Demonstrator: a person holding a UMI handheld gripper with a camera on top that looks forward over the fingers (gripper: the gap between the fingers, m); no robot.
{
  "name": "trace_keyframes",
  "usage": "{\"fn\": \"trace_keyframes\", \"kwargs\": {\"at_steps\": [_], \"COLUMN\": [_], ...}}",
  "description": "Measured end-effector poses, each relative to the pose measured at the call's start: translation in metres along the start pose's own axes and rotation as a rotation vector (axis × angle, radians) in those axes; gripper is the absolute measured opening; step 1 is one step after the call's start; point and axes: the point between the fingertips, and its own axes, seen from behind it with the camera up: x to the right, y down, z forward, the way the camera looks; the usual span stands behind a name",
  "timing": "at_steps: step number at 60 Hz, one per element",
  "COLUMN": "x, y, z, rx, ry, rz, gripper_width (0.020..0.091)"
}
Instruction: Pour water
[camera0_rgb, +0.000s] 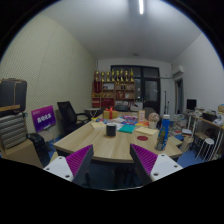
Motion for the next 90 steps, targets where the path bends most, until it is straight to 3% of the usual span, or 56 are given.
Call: {"fn": "trace_keyframes", "kwargs": {"at_steps": [12, 20, 26, 34, 40, 66, 69, 72, 83, 90], "x": [0.039, 0.044, 0.097, 0.182, 0.243, 0.323, 0.321, 0.33, 0.331, 0.331], "y": [-0.01, -0.021, -0.005, 0.0, 0.009, 0.022, 0.032, 0.044, 0.039, 0.036], "z": [0.015, 0.035, 0.062, 0.1, 0.14, 0.291, 0.304, 0.311, 0.318, 0.318], "rx": [0.037, 0.146, 0.107, 0.12, 0.104, 0.083, 0.048, 0.009, 0.09, 0.077], "ry": [0.03, -0.028, 0.029, 0.179, 0.225, 0.273, 0.248, 0.284, 0.343, 0.369], "rz": [0.007, -0.032, -0.059, -0.052, -0.014, -0.008, 0.021, 0.026, 0.067, 0.032], "gripper_width": [0.0833, 0.0824, 0.0822, 0.0825, 0.0826, 0.0821, 0.0778, 0.059, 0.0571, 0.0503]}}
